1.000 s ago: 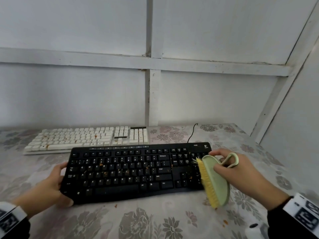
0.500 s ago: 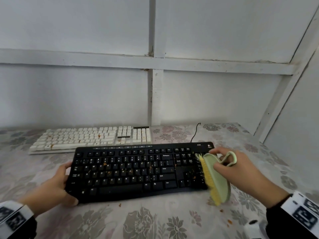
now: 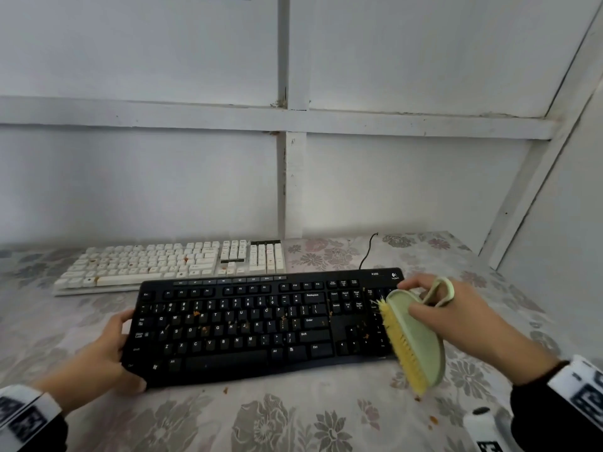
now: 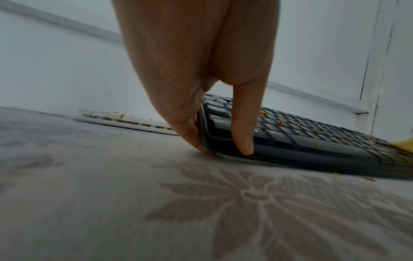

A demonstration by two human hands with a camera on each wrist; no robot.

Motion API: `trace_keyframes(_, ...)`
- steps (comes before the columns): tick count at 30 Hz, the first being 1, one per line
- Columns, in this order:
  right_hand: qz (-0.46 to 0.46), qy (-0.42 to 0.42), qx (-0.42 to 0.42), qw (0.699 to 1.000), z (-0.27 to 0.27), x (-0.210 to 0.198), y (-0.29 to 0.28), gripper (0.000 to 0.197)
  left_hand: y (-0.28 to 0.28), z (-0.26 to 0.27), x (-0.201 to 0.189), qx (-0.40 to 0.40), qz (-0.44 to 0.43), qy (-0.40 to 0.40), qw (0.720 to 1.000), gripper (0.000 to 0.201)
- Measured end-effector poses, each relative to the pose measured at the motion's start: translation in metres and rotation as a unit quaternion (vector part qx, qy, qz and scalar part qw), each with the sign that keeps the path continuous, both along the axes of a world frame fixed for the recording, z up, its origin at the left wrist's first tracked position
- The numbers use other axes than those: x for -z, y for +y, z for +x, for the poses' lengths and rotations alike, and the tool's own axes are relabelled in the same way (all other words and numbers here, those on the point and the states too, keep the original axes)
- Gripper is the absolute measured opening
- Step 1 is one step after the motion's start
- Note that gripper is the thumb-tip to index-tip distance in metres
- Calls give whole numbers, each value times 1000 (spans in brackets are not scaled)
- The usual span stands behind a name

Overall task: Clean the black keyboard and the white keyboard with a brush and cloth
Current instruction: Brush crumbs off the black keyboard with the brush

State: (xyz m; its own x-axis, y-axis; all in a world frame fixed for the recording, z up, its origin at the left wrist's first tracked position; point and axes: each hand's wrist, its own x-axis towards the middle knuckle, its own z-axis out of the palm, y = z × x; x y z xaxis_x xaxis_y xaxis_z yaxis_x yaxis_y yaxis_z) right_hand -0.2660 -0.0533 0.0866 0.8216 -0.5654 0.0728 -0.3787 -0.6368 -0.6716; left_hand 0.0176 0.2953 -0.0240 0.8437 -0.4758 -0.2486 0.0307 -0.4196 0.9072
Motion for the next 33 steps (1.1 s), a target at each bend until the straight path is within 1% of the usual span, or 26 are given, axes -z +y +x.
trace_keyframes(2,-17,-24,21,999,6,-11,-6,21,-1,0,-1,-5,-8,-3,1000,117)
trace_keyframes(5,-20,-96,51,994,25,-17,-13,29,-1,1,0,-6,-14,-1,1000,117)
trace_keyframes(8,-7,-119,47,992,42,-13,-15,31,1,3,1,-3,-14,1,1000,119)
trace_keyframes(12,-1,-86,33,996,45,-5,-9,31,0,4,1,1,-18,5,1000,121)
trace_keyframes(16,-4,-22,-7,1000,28,6,7,27,0,5,2,5,-21,11,1000,123)
trace_keyframes(18,-7,3,-9,1000,19,4,12,25,0,7,3,4,-18,10,1000,123)
trace_keyframes(20,0,-5,5,1000,14,-5,11,24,1,8,5,-1,-11,6,1000,120)
trace_keyframes(22,-1,-40,24,999,18,-13,6,23,1,9,6,-3,-9,2,1000,117)
trace_keyframes(24,-3,-76,39,996,27,-17,1,26,2,8,6,-3,-5,0,1000,118)
trace_keyframes(26,-12,-89,48,995,38,-14,-4,30,2,9,7,-5,3,3,1000,119)
trace_keyframes(29,-16,-81,40,996,43,-4,-3,29,5,13,10,-17,9,9,1000,113)
trace_keyframes(33,-25,-31,-15,999,26,13,12,23,7,11,9,2,17,-7,1000,123)
